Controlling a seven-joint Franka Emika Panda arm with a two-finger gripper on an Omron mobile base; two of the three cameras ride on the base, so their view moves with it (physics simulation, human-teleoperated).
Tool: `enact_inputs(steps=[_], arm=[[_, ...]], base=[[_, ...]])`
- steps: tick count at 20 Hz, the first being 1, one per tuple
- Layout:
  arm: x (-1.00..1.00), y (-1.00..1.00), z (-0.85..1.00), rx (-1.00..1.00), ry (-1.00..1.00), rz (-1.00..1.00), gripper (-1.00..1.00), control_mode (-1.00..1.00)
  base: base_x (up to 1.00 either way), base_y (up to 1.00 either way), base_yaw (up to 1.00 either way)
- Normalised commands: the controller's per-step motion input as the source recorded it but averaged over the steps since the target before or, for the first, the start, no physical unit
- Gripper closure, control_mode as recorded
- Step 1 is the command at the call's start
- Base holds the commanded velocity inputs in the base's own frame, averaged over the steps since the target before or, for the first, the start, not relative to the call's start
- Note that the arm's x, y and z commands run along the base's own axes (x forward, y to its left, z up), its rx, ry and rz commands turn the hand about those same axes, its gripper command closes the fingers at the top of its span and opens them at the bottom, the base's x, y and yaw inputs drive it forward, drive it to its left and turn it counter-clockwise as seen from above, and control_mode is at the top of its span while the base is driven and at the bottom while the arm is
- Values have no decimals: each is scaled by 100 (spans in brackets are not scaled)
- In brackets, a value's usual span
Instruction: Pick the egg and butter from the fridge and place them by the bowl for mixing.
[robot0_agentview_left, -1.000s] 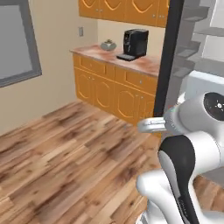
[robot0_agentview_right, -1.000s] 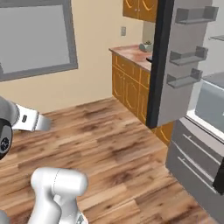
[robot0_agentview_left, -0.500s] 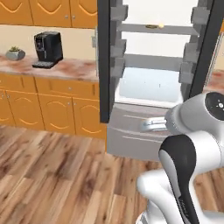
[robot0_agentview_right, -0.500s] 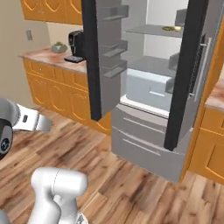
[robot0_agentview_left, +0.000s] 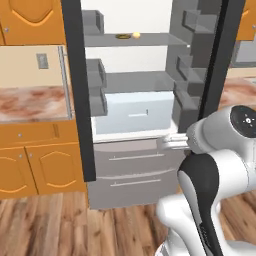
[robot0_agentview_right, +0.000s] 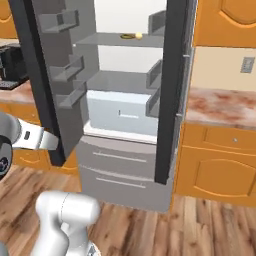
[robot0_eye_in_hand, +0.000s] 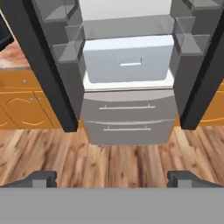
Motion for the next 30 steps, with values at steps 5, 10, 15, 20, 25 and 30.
enact_inputs(steps=[5,10,15,20,25,30], arm=[[0,0,0,0,0,0,-100,100],[0,0,0,0,0,0,-100,100],[0,0,0,0,0,0,-100,100],[0,0,0,0,0,0,-100,100],[0,0,0,0,0,0,-100,100],[0,0,0,0,0,0,-100,100]], base=[[100,18,-45],[62,9,-18],[29,16,1],[36,15,2],[79,0,-7],[100,0,-16]])
